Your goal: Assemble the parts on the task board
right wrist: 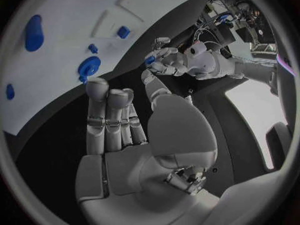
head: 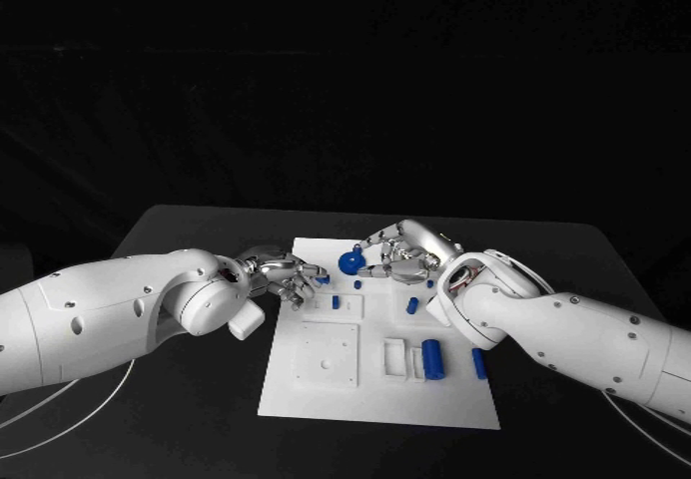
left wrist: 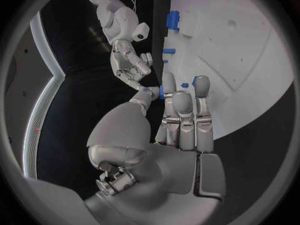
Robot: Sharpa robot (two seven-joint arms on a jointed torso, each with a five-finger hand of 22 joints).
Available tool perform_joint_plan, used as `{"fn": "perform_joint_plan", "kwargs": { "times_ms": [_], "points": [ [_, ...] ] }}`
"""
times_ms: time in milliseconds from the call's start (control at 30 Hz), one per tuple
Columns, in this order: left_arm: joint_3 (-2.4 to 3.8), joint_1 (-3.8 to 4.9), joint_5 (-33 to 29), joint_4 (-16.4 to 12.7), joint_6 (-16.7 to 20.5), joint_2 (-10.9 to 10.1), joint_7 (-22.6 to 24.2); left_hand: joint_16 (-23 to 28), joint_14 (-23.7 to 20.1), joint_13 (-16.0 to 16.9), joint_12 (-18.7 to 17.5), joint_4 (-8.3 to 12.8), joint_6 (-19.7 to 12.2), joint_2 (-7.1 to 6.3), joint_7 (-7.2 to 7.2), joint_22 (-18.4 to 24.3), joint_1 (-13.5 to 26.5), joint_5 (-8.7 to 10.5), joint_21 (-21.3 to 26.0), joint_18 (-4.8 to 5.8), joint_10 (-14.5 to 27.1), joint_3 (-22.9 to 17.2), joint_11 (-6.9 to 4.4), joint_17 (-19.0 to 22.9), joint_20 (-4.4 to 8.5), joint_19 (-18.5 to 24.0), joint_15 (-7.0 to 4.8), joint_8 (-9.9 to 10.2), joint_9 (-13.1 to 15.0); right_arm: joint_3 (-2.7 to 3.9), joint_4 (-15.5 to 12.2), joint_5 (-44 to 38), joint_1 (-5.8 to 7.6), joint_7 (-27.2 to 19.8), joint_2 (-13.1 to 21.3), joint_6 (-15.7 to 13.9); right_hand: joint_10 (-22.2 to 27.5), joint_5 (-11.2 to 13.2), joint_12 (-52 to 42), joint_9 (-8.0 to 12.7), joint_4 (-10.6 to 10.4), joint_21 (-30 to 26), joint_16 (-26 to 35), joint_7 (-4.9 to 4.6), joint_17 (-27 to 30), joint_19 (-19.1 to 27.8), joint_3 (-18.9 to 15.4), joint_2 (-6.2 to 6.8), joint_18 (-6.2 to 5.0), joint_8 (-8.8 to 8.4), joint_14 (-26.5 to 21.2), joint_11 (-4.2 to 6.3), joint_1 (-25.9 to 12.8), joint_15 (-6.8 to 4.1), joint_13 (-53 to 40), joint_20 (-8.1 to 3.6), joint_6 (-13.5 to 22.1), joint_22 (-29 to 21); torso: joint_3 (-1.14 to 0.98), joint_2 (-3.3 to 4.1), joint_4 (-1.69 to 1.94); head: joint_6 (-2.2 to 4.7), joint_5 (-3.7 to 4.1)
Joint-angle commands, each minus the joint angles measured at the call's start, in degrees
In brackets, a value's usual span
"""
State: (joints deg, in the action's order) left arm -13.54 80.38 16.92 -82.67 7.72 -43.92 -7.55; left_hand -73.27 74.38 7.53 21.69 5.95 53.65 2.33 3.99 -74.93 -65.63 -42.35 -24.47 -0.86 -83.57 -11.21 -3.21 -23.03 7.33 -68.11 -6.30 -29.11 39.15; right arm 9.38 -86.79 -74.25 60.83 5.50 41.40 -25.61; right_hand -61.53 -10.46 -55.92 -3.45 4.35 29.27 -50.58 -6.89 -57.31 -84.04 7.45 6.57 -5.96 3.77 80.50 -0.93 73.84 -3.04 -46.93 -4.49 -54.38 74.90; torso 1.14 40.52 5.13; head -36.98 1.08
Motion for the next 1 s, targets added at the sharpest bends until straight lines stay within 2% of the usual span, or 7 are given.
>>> {"fn": "perform_joint_plan", "kwargs": {
  "times_ms": [33, 133, 267, 433, 700, 767, 1000],
  "points": [
    [0.17, 0.87, 8.65, 0.94, 2.72, 0.63, -5.48, 0.89, 1.04, -0.20, -1.05, 5.95, 4.34, -0.18, -3.20, -1.07, 0.86, -0.56, -0.19, -0.56, -1.68, -5.41, -0.04, -0.40, 0.26, -0.66, -0.19, 0.92, -0.47, 0.54, -0.11, 2.71, -0.01, -1.22, 1.72, -0.75, 0.27, -0.91, -0.28, 0.00, 0.10, -0.07, -0.35, 0.03, 0.05, -1.70, -0.25, -0.24, -0.70, -0.33, -0.32, 0.02, 0.23, -0.13, 0.13, 0.28, -0.37, 3.22, 0.06, -0.07, -0.12, 0.06, -0.24],
    [0.20, 1.60, 12.59, 1.78, 2.85, 1.18, -8.48, 1.30, 1.56, -0.16, -1.64, 6.22, 5.12, -0.43, -3.33, -1.08, 0.99, -0.64, -0.15, -0.50, -2.36, -5.23, -0.19, -0.97, 0.40, -1.13, -0.30, 1.63, -0.66, 1.39, 0.02, 3.61, 0.04, -1.39, 3.18, -0.64, 0.20, -1.42, -0.31, -0.01, 0.19, 0.08, -0.45, 0.06, 0.04, -1.74, -0.18, -0.34, -0.68, -0.32, -0.27, 0.07, 0.25, -0.15, 0.25, 0.26, -0.79, 3.27, 0.03, -0.11, -0.13, -0.25, -0.25],
    [0.21, 2.55, 18.08, 2.97, 2.34, 2.34, -13.33, 2.06, 2.56, 0.30, -1.34, 6.42, 6.43, -0.64, -3.67, -1.04, 1.42, -0.62, -0.03, -0.40, -2.85, -4.88, -0.47, -1.79, 0.58, -1.78, -0.52, 2.63, -0.77, 2.48, 0.93, 4.68, 0.51, -1.65, 4.84, -0.51, 0.15, -1.65, -0.31, -0.01, 0.24, 0.07, -0.48, 0.07, 0.06, -1.75, -0.15, -0.39, -0.67, -0.32, -0.27, 0.09, 0.21, -0.16, 0.38, 0.25, -0.92, 3.27, -0.04, -0.12, -0.18, -0.17, -0.40],
    [0.06, 3.07, 24.19, 4.21, 1.21, 4.15, -18.70, 2.49, 3.71, 1.08, 0.39, 6.23, 7.76, -0.79, -4.19, -1.00, 1.91, -0.69, 0.11, -0.28, -3.00, -4.63, -0.91, -2.64, 0.87, -2.69, -0.90, 3.22, -0.32, 3.50, 3.44, 5.54, 1.26, -2.14, 5.54, -0.59, 0.10, -2.49, -0.33, -0.02, 0.53, 0.23, -0.57, 0.08, 0.05, -1.79, 0.07, -0.44, -0.66, -0.31, -0.22, 0.13, 0.36, -0.19, 0.55, 0.22, -1.16, 3.31, -0.02, -0.14, 0.09, -0.26, -0.36],
    [-0.16, 3.28, 33.49, 4.33, -0.40, 6.47, -24.39, 3.60, 5.76, 3.61, 4.38, 5.95, 11.17, -1.41, -5.09, -1.07, 2.50, -0.82, 0.46, 0.16, -3.12, -4.39, -1.49, -5.70, 1.63, -4.52, -1.68, 6.00, 1.89, 4.43, 6.40, 6.01, 1.79, -2.50, 5.46, -0.85, 0.05, -3.50, -0.41, -0.02, 1.09, 0.26, -0.63, 0.10, 0.12, -1.83, 0.63, -0.48, -0.64, -0.31, -0.20, 0.18, 0.17, -0.23, 0.87, 0.19, -1.43, 3.31, -0.06, -0.12, 0.01, -0.77, -0.64],
    [-0.19, 3.29, 34.81, 4.28, -0.51, 6.92, -25.03, 3.97, 6.22, 4.06, 4.74, 6.03, 12.02, -1.68, -5.10, -1.08, 2.34, -0.90, 0.49, 0.26, -3.25, -4.57, -1.50, -7.66, 1.81, -4.70, -1.81, 7.70, 2.78, 4.58, 6.72, 6.04, 1.84, -2.56, 5.41, -0.92, 0.06, -3.73, -0.43, -0.02, 1.19, 0.34, -0.63, 0.10, 0.13, -1.85, 0.71, -0.47, -0.64, -0.31, -0.20, 0.19, 0.18, -0.23, 0.90, 0.18, -1.47, 3.33, -0.07, -0.11, 0.04, -0.83, -0.63],
    [-0.23, 3.26, 38.24, 3.94, 0.70, 8.10, -25.97, 4.02, 6.50, 4.93, 6.86, 6.44, 14.07, -2.03, -5.26, -1.14, 2.32, -1.14, -0.01, 0.14, -3.25, -4.45, -1.21, -9.15, 1.62, -4.68, -1.71, 9.07, 2.16, 4.94, 7.40, 6.16, 1.94, -2.75, 5.17, -1.23, 0.06, -4.53, -0.46, -0.03, 1.26, 0.32, -0.65, 0.11, 0.15, -1.87, 0.86, -0.42, -0.65, -0.30, -0.21, 0.21, -0.09, -0.25, 1.01, 0.17, -1.62, 3.33, 0.00, -0.11, 0.06, -1.00, -0.62]
  ]
}}
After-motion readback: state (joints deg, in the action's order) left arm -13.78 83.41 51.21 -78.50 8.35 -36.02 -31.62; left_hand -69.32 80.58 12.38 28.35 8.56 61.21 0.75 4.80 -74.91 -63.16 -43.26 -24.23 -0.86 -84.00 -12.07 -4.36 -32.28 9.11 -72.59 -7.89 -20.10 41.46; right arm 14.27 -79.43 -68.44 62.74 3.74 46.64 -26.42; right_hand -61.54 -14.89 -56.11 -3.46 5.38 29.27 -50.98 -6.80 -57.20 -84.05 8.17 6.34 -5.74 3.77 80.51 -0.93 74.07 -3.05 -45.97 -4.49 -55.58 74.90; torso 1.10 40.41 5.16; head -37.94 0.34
